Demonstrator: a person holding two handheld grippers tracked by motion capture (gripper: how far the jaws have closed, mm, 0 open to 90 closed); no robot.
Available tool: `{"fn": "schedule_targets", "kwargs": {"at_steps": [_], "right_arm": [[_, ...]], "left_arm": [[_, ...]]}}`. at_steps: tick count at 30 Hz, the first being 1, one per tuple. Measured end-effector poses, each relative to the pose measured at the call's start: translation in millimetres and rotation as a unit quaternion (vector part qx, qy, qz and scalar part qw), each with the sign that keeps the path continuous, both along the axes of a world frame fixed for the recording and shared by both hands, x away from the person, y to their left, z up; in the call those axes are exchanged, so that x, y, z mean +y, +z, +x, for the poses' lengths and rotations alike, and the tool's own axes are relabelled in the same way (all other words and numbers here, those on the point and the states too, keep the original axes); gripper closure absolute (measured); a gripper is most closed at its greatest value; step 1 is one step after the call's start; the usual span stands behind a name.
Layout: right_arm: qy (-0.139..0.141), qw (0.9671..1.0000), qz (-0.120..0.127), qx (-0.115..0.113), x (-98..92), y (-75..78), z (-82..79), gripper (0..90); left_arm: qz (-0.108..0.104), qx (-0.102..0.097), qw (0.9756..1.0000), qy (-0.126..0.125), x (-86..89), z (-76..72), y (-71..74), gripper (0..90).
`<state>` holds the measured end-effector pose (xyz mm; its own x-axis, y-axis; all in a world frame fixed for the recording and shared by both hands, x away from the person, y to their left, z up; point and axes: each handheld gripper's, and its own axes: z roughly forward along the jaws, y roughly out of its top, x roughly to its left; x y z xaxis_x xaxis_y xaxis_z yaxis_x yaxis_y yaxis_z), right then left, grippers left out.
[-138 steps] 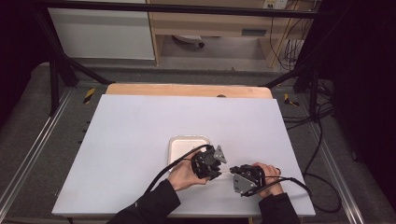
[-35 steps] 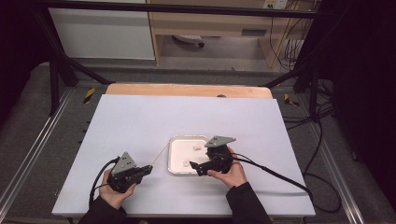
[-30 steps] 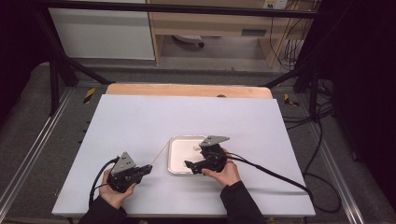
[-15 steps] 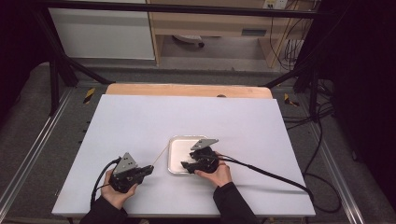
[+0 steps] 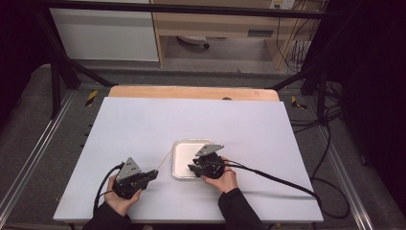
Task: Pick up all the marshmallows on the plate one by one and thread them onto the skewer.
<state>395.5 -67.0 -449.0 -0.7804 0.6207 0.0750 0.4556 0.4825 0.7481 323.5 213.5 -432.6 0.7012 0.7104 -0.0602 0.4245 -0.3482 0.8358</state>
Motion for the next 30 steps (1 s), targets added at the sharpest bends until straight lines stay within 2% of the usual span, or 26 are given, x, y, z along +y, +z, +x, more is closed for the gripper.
{"fn": "schedule_targets", "kwargs": {"at_steps": [3,4,5,6,7,8,9,13,14,15,17,18,19,20,21,22,23,24,25,26,27,28,30], "right_arm": [[-0.001,0.9997,0.025,0.007,-4.3,11.5,-0.9,67.9],[-0.001,0.9997,0.025,0.007,-4.3,11.5,-0.9,67.9],[-0.002,0.9991,0.042,0.009,-7.3,19.4,-1.4,67.8],[-0.002,0.9991,0.042,0.009,-7.3,19.4,-1.4,67.8],[-0.003,0.9984,0.056,0.012,-9.3,23.3,-1.4,67.8],[-0.007,0.996,0.086,0.022,-14.4,31.1,-1.2,67.9],[-0.007,0.996,0.086,0.022,-14.4,31.1,-1.2,67.9],[-0.013,0.9907,0.132,0.028,-24.2,44.0,-0.5,68.0],[-0.015,0.9876,0.153,0.03,-28.5,49.4,-0.6,68.0],[-0.015,0.9876,0.153,0.03,-28.5,49.4,-0.6,68.0],[-0.016,0.9841,0.174,0.033,-32.1,54.3,-0.7,68.0],[-0.016,0.9805,0.193,0.033,-34.9,59.2,-0.5,68.0],[-0.015,0.9784,0.203,0.033,-35.8,61.7,-0.3,68.1],[-0.015,0.9784,0.203,0.033,-35.8,61.7,-0.3,68.1],[-0.015,0.9738,0.224,0.033,-37.6,66.6,0.4,68.1],[-0.015,0.9738,0.224,0.033,-37.6,66.6,0.4,68.1],[-0.014,0.9712,0.235,0.034,-38.6,69.0,0.8,68.3],[-0.015,0.9653,0.259,0.035,-40.7,74.4,1.7,68.6],[-0.015,0.9653,0.259,0.035,-40.7,74.4,1.7,68.6],[-0.016,0.9605,0.275,0.035,-42.6,78.6,2.3,68.9],[-0.016,0.9592,0.28,0.034,-43.1,80.0,2.6,68.9],[-0.016,0.9592,0.28,0.034,-43.1,80.0,2.6,68.9],[-0.018,0.9561,0.291,0.032,-45.0,84.7,3.1,69.4]], "left_arm": [[-0.01,-0.009,0.9999,0.002,0.2,-2.3,1.8,88.3],[-0.01,-0.009,0.9999,0.002,0.2,-2.3,1.8,88.3],[-0.012,-0.011,0.9999,0.003,0.4,-3.1,2.3,88.3],[-0.014,-0.014,0.9998,0.003,0.4,-3.8,2.8,88.3],[-0.016,-0.016,0.9997,0.004,0.3,-4.7,3.4,88.3],[-0.019,-0.018,0.9997,0.004,0.2,-5.3,3.7,88.3],[-0.023,-0.02,0.9995,0.004,0.0,-6.1,4.2,88.3],[-0.029,-0.026,0.9992,0.003,-1.8,-8.9,5.8,88.3],[-0.031,-0.028,0.9991,0.002,-2.5,-9.4,6.0,88.3],[-0.032,-0.03,0.9991,0.002,-3.3,-10.0,6.1,88.3],[-0.035,-0.032,0.9988,-0.001,-4.8,-11.2,6.7,88.3],[-0.037,-0.034,0.9987,-0.001,-5.6,-12.0,7.0,88.3],[-0.04,-0.036,0.9986,-0.002,-6.4,-12.7,7.3,88.3],[-0.041,-0.038,0.9984,-0.004,-6.9,-13.5,7.8,88.3],[-0.042,-0.042,0.9982,-0.005,-7.4,-14.3,8.5,88.3],[-0.043,-0.045,0.998,-0.007,-8.0,-15.1,9.0,88.3],[-0.045,-0.048,0.9978,-0.009,-8.3,-15.7,9.5,88.3],[-0.047,-0.049,0.9976,-0.009,-9.0,-16.5,9.8,88.3],[-0.047,-0.05,0.9976,-0.009,-9.3,-16.7,9.9,88.3],[-0.047,-0.049,0.9976,-0.008,-9.7,-16.8,9.9,88.3],[-0.047,-0.049,0.9976,-0.008,-10.0,-16.8,9.8,88.3],[-0.047,-0.05,0.9976,-0.009,-10.3,-16.8,9.7,88.3],[-0.048,-0.051,0.9975,-0.01,-11.1,-17.0,9.6,88.3]]}}
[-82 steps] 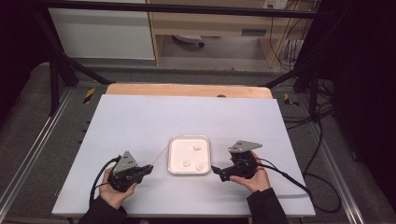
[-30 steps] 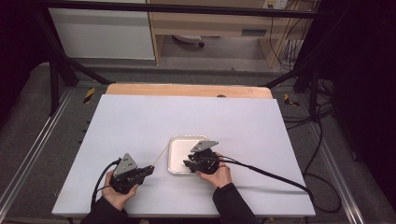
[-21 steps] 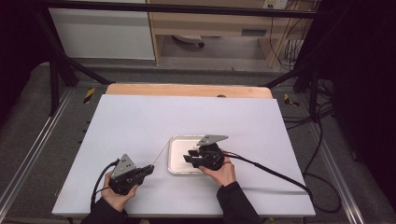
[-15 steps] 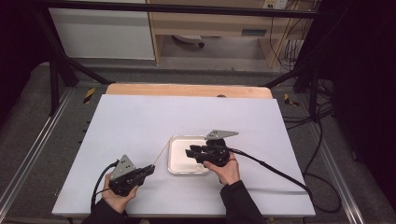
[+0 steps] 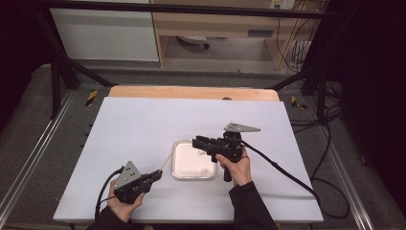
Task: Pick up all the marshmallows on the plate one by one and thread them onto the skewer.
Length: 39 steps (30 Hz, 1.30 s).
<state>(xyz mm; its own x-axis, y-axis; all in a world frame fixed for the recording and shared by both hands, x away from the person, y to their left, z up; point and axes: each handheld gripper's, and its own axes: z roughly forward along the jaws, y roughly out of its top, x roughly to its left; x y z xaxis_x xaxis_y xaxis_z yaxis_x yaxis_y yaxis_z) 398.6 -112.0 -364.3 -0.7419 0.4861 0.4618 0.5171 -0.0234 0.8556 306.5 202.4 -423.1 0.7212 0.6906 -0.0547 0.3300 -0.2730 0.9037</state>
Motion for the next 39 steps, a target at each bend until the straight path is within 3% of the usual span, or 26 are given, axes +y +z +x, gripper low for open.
{"fn": "schedule_targets", "kwargs": {"at_steps": [13,27,39], "right_arm": [[0.024,0.9983,0.051,0.018,5.7,10.3,7.3,71.7],[0.062,0.995,0.066,0.042,8.8,5.0,9.2,72.6],[0.074,0.9948,0.058,0.039,5.5,7.9,7.6,74.0]], "left_arm": [[-0.002,-0.015,0.9998,-0.015,-3.2,-2.4,1.8,88.3],[0.008,-0.026,0.9992,-0.029,-8.1,-5.6,2.4,88.4],[0.013,-0.03,0.9989,-0.034,-8.5,-6.6,2.4,88.4]]}}
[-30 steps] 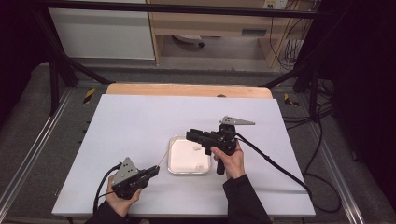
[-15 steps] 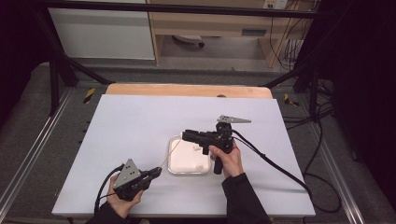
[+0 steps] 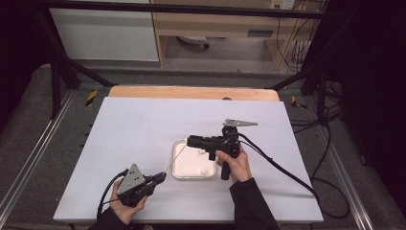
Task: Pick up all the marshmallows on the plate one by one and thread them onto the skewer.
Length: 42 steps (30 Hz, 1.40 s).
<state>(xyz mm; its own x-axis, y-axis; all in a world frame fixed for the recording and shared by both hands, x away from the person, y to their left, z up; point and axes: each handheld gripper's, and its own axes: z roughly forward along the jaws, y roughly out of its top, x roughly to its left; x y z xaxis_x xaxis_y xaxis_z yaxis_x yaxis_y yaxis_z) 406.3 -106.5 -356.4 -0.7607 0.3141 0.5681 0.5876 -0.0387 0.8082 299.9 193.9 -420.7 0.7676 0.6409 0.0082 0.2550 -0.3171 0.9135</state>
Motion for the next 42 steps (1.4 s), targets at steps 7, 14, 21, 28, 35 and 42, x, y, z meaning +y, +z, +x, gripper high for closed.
{"fn": "schedule_targets", "kwargs": {"at_steps": [7,14,21,28,35,42], "right_arm": [[0.001,1.0,-0.004,0.002,0.6,-0.5,-0.2,74.0],[0.013,0.9998,-0.014,0.01,5.9,-8.3,-0.6,74.4],[0.013,0.9998,-0.016,0.006,9.6,-13.1,-1.9,77.7],[0.029,0.9991,-0.031,-0.005,10.9,-15.6,-4.9,80.0],[0.022,0.9991,-0.033,-0.015,15.9,-21.9,-9.4,81.5],[0.012,0.9993,-0.024,-0.028,20.6,-27.5,-14.0,82.4]], "left_arm": [[0.005,-0.003,1.0,-0.001,-0.3,-0.2,-0.4,88.4],[0.026,-0.009,0.9996,-0.009,-3.4,-0.6,-1.3,88.6],[0.052,-0.003,0.9984,-0.021,-6.6,0.5,-3.4,88.6],[0.058,0.01,0.9981,-0.019,-8.5,1.7,-4.4,88.7],[0.045,0.024,0.9986,-0.012,-9.4,1.7,-5.9,88.7],[0.027,0.036,0.999,-0.006,-8.9,2.0,-6.6,88.8]]}}
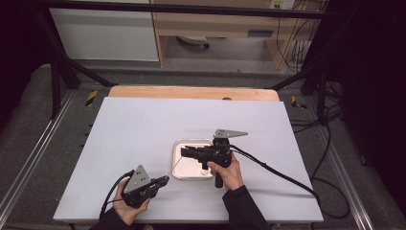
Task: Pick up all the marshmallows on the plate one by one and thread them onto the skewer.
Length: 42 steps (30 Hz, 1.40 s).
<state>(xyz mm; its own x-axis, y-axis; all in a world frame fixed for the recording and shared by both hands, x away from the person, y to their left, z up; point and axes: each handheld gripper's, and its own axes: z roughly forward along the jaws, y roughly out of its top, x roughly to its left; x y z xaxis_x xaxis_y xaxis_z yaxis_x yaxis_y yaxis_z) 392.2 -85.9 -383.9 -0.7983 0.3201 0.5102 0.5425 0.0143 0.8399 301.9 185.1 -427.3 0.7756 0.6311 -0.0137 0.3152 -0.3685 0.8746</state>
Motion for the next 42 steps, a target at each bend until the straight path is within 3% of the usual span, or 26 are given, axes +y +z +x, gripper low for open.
{"fn": "schedule_targets", "kwargs": {"at_steps": [6,35,39,41,42], "right_arm": [[-0.004,1.0,0.001,-0.006,2.1,-2.4,-3.6,82.7],[-0.003,0.9999,0.006,-0.009,6.1,-12.9,-12.5,82.7],[0.005,1.0,-0.008,-0.001,9.3,-17.4,-13.2,82.2],[0.012,0.9999,-0.009,0.006,14.8,-27.5,-15.7,82.1],[0.011,0.9999,-0.007,0.006,16.6,-30.5,-16.8,82.1]], "left_arm": [[-0.01,0.002,0.9999,0.006,0.1,-0.3,-0.3,88.8],[-0.013,0.004,0.9999,0.004,-3.3,0.5,-2.1,88.7],[-0.034,0.001,0.9994,-0.002,-5.9,1.4,1.2,88.6],[-0.014,-0.013,0.9998,0.007,-12.0,0.3,2.5,88.6],[-0.012,-0.009,0.9998,0.01,-13.4,0.8,1.4,88.6]]}}
